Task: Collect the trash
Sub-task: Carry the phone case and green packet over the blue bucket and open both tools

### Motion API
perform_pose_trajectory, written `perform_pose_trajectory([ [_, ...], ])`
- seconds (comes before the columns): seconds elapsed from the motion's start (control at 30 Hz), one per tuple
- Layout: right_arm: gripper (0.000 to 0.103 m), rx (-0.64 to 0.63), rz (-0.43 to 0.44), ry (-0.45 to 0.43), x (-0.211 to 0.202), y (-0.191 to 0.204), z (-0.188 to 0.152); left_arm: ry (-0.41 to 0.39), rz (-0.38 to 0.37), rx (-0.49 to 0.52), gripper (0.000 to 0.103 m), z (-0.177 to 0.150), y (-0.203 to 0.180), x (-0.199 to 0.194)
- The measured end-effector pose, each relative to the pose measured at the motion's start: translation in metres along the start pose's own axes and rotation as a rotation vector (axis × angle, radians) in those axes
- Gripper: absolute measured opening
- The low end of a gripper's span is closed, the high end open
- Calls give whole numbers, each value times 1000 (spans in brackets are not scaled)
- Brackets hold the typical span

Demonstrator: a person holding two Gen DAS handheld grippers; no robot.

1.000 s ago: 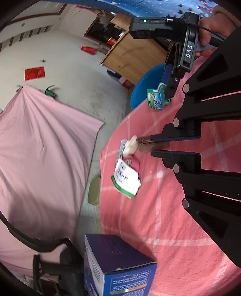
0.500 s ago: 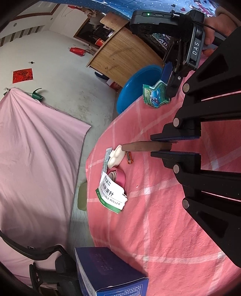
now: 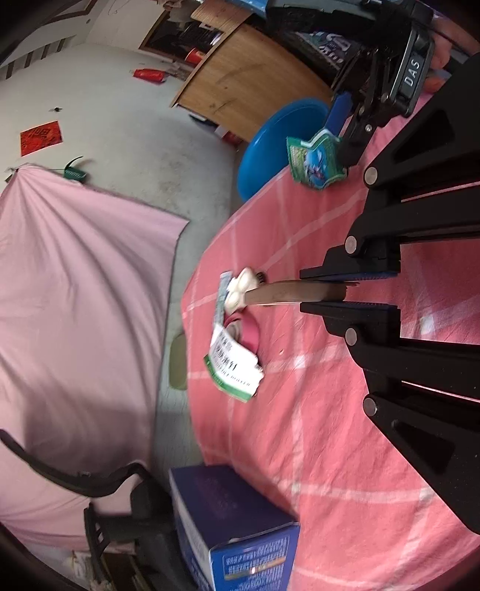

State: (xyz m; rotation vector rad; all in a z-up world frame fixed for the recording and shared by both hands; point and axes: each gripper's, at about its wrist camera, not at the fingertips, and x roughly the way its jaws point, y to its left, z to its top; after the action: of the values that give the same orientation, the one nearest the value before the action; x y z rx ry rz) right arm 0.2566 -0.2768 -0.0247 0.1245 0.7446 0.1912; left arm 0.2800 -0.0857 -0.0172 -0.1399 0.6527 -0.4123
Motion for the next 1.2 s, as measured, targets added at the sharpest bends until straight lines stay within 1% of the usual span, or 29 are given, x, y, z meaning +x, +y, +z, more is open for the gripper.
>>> perform_pose_trajectory([
  [0.13, 77, 27, 29, -62, -12, -6, -1, -78, 34, 13, 7, -1, -7, -12],
  [0.17, 77, 32, 38, -81, -16, -7, -2, -109, 40, 25, 7, -2, -11, -16],
  [0.27, 77, 43, 62, -151, -28, -10, -2, -183, 43, 56, 7, -3, -24, -26],
  [0.33, 77, 47, 71, -199, -37, -12, -2, -218, 40, 79, 6, -2, -32, -29],
  [0.43, 77, 51, 77, -262, -48, -16, 2, -244, 49, 107, 6, -2, -44, -29],
  [0.57, 77, 42, 74, -319, -61, -24, 8, -268, 40, 112, 6, 5, -52, -28],
  [0.7, 77, 37, 59, -380, -73, -34, 16, -332, 9, 115, 6, 18, -66, -34],
  [0.8, 77, 35, 47, -428, -85, -43, 20, -387, -29, 141, 6, 30, -83, -40],
  [0.93, 77, 15, 5, -510, -108, -55, 31, -457, -85, 158, 6, 45, -105, -42],
  [1.0, 77, 10, -14, -544, -118, -63, 36, -479, -114, 168, 6, 53, -117, -40],
  [1.1, 77, 6, -54, -595, -131, -76, 45, -486, -147, 210, 6, 62, -139, -31],
  [1.17, 77, 9, -82, -608, -135, -85, 47, -467, -176, 220, 6, 67, -151, -20],
  [1.2, 77, 17, -96, -610, -135, -91, 47, -442, -204, 208, 6, 70, -157, -12],
])
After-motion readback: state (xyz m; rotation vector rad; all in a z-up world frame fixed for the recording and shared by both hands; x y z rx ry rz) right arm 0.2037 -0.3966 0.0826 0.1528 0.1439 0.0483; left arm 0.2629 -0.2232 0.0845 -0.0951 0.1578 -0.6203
